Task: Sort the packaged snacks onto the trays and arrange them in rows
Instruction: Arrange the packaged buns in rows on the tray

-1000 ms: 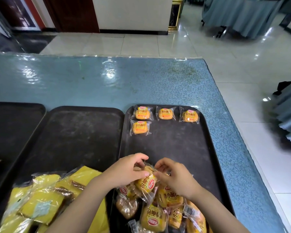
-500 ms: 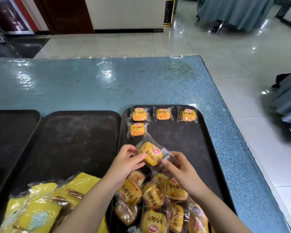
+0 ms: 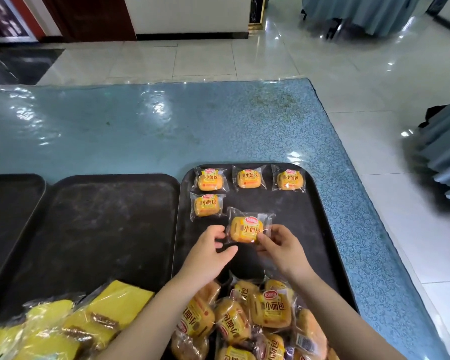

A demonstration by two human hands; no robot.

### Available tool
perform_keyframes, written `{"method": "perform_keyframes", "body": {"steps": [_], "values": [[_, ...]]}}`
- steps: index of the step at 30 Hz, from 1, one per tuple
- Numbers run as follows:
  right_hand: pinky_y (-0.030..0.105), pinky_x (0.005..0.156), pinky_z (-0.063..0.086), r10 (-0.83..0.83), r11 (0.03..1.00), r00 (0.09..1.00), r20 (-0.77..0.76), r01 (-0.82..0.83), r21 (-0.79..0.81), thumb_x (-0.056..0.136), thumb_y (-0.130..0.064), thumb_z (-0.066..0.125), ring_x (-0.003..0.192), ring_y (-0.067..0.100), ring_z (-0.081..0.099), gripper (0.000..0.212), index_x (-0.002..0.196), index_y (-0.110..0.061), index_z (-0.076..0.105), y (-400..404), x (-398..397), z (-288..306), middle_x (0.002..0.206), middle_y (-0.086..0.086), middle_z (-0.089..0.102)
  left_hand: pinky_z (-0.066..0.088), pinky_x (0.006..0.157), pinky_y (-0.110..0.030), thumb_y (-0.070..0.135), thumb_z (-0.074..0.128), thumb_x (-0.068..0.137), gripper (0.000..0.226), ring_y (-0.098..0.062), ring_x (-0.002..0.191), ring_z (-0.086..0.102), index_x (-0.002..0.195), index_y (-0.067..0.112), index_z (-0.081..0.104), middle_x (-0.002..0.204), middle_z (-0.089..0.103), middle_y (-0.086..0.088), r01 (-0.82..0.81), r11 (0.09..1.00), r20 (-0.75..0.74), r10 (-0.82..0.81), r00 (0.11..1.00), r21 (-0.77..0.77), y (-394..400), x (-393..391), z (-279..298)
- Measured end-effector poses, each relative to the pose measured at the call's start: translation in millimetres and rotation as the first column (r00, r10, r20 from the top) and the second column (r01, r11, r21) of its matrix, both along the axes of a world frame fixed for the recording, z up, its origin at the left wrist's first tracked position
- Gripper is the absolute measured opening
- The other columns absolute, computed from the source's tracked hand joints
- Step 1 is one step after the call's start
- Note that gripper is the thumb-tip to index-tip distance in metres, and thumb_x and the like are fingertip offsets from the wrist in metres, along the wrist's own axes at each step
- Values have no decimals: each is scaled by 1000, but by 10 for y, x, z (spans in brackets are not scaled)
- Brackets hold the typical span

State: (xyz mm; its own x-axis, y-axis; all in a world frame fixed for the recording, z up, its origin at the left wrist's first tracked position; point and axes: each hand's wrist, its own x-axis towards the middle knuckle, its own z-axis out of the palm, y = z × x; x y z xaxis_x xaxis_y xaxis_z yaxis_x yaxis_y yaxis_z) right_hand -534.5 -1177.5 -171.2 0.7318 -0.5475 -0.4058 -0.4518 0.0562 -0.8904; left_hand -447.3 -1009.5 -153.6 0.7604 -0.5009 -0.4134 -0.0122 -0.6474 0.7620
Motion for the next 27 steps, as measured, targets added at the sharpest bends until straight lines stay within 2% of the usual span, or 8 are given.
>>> {"method": "perform_keyframes", "body": {"steps": [3,5,7,13,17,20,24,27], "values": [[37,75,61,7,995,998,-66,-14,-100,91,-19,65,78,19,72,18,105,-10,59,-253,220,-148,91,9,70,37,112,-35,36,59,94,67,-14,141,32,151,27,24,157,24,7,170,977,156,-190,969,130,-116,91,-98],[40,76,60,8,988,993,-117,-26,-155,91,-21,65,75,19,72,21,106,-9,58,-414,383,-234,91,9,69,27,117,-36,34,57,95,71,-16,148,14,154,25,17,162,10,8,257,946,246,-301,921,195,-227,142,-145],[42,77,60,13,978,987,-159,-45,-201,90,-24,65,71,19,72,21,104,-11,57,-539,536,-302,88,6,69,23,118,-37,33,56,96,74,-17,150,5,155,24,13,163,3,8,326,910,287,-393,873,255,-345,185,-183],[37,73,61,60,976,973,-224,-104,-192,91,-22,64,74,20,71,21,107,-9,60,-689,852,-362,82,6,70,18,119,-37,32,53,96,76,-21,150,8,156,17,9,164,3,1,389,846,386,-517,764,364,-605,313,-349],[36,76,58,111,925,949,-294,-207,-319,91,-31,61,75,21,68,20,102,-13,62,-724,917,-347,83,3,70,17,121,-38,33,53,96,78,-21,150,7,156,16,8,164,-1,-1,382,829,393,-537,746,409,-651,348,-442],[29,72,47,150,872,922,-357,-293,-391,92,-34,60,89,21,65,25,104,-12,62,-749,888,-287,88,0,66,17,120,-39,33,53,96,76,-21,150,7,156,17,10,164,-4,0,393,826,383,-542,748,403,-646,351,-445],[26,79,41,141,832,918,-370,-313,-458,92,-31,60,105,23,60,41,126,-10,52,-777,682,-199,106,3,64,16,120,-37,32,53,96,73,-20,150,9,156,19,13,164,-1,1,384,847,385,-515,766,368,-561,280,-381],[23,79,40,165,824,930,-328,-313,-473,91,-26,60,98,17,60,39,127,-13,53,-732,389,-81,114,1,64,20,120,-35,31,54,96,64,-18,148,16,153,21,24,162,15,1,392,865,359,-490,794,314,-453,174,-319]]}}
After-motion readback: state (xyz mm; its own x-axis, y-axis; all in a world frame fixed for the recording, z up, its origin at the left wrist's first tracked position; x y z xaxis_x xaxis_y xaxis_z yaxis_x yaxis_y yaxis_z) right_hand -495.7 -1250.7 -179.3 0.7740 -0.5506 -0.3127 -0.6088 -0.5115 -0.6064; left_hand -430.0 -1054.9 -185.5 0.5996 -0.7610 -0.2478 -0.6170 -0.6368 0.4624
